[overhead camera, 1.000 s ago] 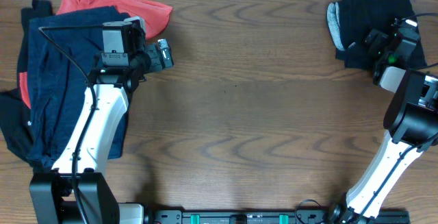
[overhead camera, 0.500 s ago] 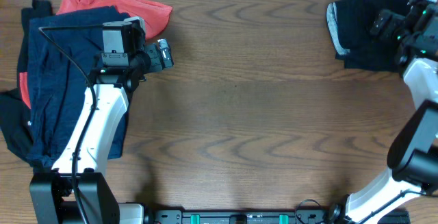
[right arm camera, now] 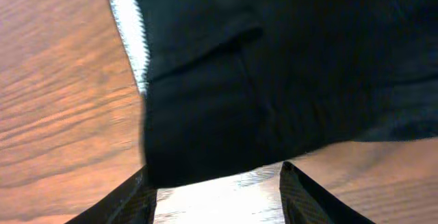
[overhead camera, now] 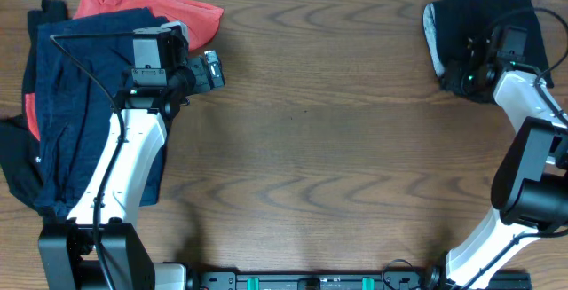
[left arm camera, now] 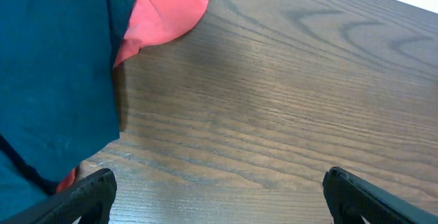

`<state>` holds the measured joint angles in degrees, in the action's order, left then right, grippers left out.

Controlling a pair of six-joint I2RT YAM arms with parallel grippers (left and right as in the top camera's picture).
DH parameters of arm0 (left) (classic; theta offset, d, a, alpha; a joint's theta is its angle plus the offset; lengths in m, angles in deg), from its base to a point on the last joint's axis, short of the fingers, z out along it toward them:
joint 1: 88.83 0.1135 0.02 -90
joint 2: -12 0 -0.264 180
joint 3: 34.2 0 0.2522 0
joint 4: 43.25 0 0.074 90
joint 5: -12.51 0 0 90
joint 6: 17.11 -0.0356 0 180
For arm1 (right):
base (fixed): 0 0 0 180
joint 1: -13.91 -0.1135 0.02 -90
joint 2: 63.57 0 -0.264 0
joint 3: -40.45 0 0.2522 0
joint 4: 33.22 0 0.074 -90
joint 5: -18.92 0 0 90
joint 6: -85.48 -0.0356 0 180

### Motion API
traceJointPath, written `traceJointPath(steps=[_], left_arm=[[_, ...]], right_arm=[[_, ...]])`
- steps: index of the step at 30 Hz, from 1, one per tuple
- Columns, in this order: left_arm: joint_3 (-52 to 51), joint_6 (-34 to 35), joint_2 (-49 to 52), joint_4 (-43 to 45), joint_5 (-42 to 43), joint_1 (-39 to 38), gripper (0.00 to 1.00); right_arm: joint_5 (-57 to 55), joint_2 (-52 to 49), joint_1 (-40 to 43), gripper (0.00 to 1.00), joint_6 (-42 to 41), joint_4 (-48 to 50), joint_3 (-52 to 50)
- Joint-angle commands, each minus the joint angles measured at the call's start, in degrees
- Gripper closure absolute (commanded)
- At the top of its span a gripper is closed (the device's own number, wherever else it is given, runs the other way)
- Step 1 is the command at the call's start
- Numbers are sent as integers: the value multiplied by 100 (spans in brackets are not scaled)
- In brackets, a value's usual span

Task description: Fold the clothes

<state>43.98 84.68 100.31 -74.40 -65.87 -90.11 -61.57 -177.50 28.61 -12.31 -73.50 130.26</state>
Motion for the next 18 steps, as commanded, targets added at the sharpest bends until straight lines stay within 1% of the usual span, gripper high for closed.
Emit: traceJointPath(steps=[1,4,12,18], left_arm=[[20,-79,44,9,-35,13,2],[20,-79,44,9,-35,13,2],[20,-79,44,7,-35,13,2],[20,-81,44,11,-35,13,2]], right_arm=[[-225,-44,39,46,-164,203,-105],[-269,-177,39,45,-164,503,-133],[-859,-883,50,45,-166,1134,-133],[-955,-1220,232,44,-297,1462,-133]])
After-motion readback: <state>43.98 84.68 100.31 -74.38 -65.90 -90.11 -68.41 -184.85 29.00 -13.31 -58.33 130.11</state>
